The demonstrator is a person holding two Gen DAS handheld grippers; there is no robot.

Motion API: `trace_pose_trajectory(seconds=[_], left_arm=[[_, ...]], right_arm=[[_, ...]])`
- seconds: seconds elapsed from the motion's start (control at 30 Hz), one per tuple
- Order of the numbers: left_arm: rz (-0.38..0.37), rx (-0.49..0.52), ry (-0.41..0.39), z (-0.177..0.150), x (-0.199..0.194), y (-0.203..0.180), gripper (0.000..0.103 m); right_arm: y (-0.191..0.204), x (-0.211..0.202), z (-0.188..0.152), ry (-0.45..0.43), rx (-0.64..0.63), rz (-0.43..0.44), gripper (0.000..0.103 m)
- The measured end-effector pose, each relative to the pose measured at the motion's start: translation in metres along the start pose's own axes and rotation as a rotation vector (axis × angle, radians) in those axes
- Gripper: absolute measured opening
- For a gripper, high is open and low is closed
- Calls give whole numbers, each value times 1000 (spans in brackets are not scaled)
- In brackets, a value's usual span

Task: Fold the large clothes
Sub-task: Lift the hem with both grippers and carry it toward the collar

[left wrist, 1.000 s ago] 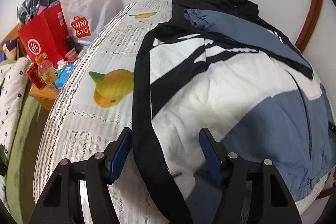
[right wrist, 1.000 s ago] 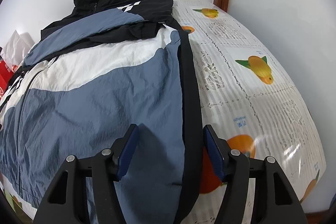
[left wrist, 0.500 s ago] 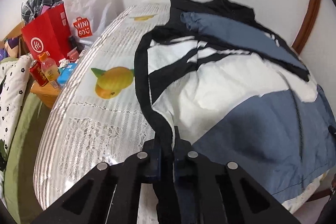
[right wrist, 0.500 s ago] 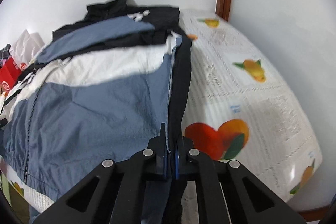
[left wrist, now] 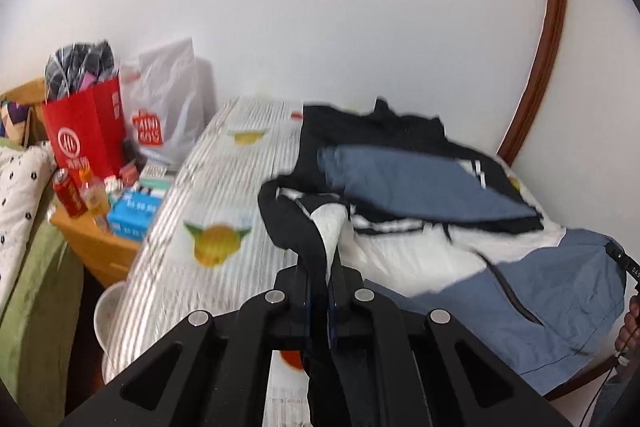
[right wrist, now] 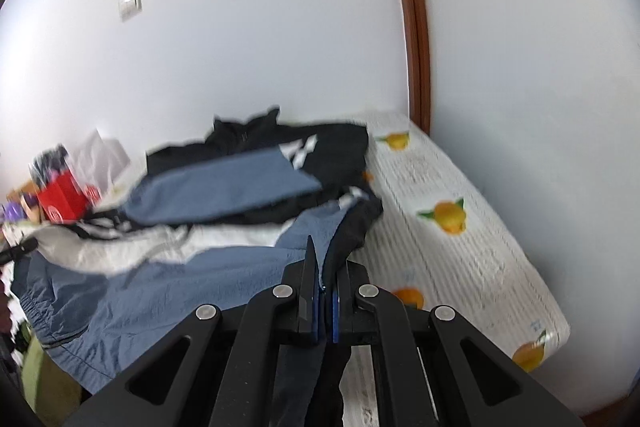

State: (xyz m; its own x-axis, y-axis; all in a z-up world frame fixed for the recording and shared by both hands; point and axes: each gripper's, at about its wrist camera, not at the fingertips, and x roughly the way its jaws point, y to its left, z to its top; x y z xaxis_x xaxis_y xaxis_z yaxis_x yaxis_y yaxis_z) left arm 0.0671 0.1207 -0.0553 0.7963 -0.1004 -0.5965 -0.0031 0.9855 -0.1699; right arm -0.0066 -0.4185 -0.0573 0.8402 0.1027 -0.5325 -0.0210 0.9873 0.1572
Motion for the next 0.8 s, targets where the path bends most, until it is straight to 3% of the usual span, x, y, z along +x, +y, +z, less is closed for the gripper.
trace_pose_trajectory(seconds=[0.4,0.57,0.8], left_arm=[[19,17,-81,68,38,-16,6],[50,14,-94,100,70,-18,6],[65,5,-32,121,135,-18,6]], right_arm=[[7,30,74,-57,26,-4,4],[5,73,106,-40,64,-5,4],[7,150,135,2,87,-23,5]])
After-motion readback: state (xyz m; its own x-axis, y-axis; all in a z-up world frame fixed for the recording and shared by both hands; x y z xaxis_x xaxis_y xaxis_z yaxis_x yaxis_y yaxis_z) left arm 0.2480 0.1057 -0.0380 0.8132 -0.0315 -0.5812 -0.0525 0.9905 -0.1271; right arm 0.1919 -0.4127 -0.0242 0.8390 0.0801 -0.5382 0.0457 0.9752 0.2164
